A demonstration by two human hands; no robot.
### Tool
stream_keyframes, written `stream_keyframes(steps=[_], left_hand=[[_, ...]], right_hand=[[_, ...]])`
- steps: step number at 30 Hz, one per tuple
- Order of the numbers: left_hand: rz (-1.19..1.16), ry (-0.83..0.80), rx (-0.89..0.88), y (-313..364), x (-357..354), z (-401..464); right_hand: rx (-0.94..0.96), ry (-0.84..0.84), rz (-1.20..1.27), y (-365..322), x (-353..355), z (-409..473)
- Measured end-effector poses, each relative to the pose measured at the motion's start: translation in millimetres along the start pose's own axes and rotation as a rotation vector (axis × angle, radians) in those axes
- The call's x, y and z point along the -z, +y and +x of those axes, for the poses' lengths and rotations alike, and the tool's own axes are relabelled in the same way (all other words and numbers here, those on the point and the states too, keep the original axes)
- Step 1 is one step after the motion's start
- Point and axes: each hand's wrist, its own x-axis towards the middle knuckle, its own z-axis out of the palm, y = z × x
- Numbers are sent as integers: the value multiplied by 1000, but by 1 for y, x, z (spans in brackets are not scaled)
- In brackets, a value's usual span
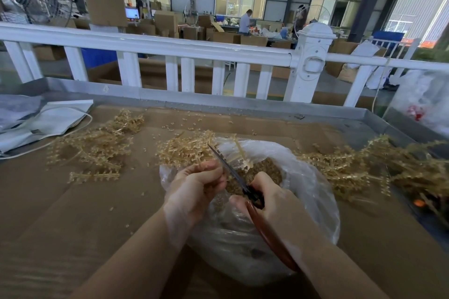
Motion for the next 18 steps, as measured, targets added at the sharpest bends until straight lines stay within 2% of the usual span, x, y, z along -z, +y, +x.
stream_keyframes(steps=[7, 18], left_hand=[[-14, 13, 34, -1, 2, 1], [-156, 215, -82, -8, -1, 9]], right_hand=[[27, -23, -53, 1, 3, 0], [25, -30, -64, 13, 20, -7]])
